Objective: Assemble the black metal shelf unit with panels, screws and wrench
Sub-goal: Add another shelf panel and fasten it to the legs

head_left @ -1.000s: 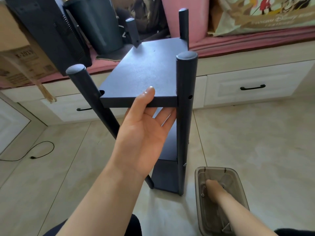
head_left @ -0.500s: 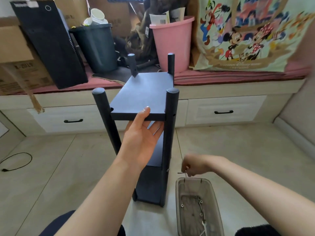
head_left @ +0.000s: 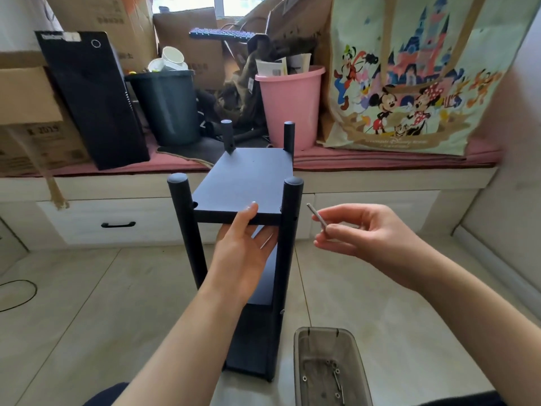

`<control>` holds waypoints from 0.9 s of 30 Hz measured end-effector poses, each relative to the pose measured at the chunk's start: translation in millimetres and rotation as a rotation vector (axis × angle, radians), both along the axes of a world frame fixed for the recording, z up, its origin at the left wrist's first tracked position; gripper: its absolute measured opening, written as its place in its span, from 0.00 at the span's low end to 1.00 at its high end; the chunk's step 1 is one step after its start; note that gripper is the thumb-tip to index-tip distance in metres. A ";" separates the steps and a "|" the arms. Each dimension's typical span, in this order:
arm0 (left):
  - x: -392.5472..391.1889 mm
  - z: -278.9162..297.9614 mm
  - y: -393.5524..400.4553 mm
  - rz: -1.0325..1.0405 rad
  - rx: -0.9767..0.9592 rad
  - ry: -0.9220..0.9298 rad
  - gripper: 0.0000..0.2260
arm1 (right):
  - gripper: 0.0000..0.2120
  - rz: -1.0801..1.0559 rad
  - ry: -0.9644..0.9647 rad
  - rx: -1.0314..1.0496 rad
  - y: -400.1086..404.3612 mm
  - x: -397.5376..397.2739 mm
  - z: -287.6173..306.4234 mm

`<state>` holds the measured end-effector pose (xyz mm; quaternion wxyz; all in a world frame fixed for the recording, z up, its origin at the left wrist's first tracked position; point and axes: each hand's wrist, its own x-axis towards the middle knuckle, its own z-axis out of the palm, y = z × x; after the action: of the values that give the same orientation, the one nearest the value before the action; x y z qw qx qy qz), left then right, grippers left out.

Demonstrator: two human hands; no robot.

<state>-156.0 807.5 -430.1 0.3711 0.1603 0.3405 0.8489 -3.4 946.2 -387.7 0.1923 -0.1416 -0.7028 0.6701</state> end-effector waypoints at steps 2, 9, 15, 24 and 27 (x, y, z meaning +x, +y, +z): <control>0.1 0.0 1.0 0.009 -0.002 0.006 0.03 | 0.08 -0.043 -0.003 0.012 -4.7 1.3 -3.8; -0.4 -0.3 1.3 0.022 -0.002 0.042 0.10 | 0.10 -0.002 -0.041 0.042 -14.9 2.2 -6.1; -0.1 -0.5 0.7 0.027 0.005 0.049 0.17 | 0.10 -0.014 -0.036 0.041 -20.8 2.6 -4.3; -1.8 -3.1 1.5 0.029 0.017 0.022 0.13 | 0.09 -0.191 0.012 0.299 -31.2 -6.0 -6.9; -2.4 -3.5 2.5 0.027 0.018 0.025 0.15 | 0.08 -0.260 0.032 0.478 -37.0 -9.9 -10.6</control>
<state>-158.5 810.1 -433.6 0.3541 0.1695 0.3395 0.8548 -13.3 909.2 -398.3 0.3159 -0.1706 -0.8137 0.4570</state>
